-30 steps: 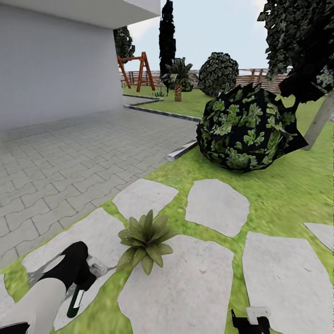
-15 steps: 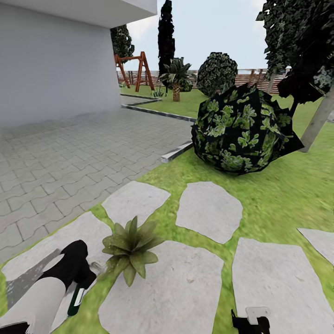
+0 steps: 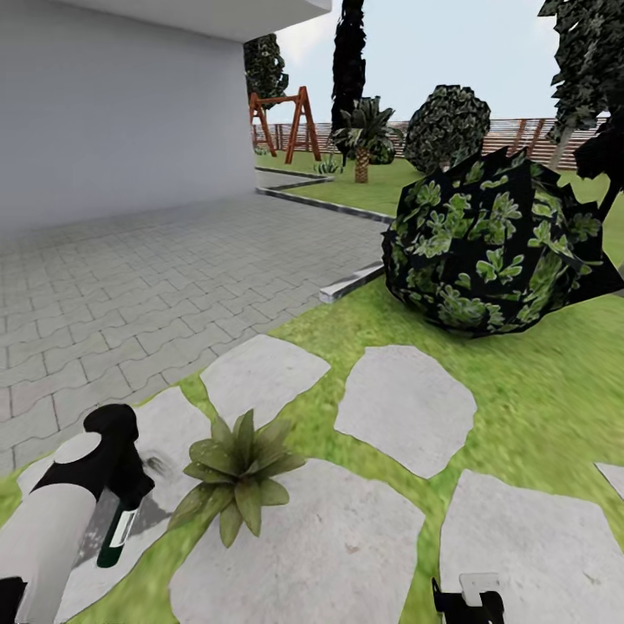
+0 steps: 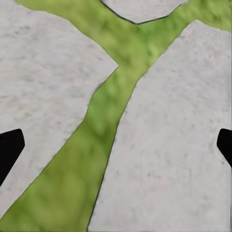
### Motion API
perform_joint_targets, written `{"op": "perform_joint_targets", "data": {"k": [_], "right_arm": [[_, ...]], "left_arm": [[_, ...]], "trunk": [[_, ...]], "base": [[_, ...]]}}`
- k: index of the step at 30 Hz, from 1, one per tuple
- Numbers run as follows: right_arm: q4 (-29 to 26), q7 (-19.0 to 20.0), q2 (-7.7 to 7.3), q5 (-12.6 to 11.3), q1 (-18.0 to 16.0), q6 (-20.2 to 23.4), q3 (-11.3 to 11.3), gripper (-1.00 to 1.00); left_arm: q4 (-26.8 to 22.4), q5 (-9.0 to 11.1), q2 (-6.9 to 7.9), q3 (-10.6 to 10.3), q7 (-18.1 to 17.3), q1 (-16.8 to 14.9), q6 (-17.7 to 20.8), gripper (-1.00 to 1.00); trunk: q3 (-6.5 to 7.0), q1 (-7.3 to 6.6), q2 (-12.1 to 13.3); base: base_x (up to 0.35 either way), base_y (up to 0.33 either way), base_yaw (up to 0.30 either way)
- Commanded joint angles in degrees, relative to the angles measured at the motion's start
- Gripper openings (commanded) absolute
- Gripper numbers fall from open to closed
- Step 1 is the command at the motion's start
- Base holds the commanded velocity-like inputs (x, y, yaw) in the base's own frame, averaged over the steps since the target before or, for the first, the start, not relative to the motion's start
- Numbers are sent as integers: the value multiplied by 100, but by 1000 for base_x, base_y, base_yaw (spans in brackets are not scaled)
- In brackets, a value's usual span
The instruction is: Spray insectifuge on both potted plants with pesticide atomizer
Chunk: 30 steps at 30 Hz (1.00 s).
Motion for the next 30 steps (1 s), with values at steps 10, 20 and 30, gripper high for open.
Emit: {"op": "perform_joint_targets", "data": {"k": [10,20,30], "right_arm": [[9,-34,-4,61,-4,-16,-31,100],[9,-34,-1,70,-4,-11,-18,100],[10,-34,-1,72,-4,-8,-17,100]], "left_arm": [[-146,-134,-50,-580,-136,-137,62,-100],[-148,-144,-58,-607,-133,-217,70,-100],[-120,-150,-43,-607,-118,-197,120,-100]], "trunk": [[-5,1,-2],[-5,1,-2],[-5,1,-2]], "base": [[10,-264,20],[-212,-218,56],[178,-220,268]]}}
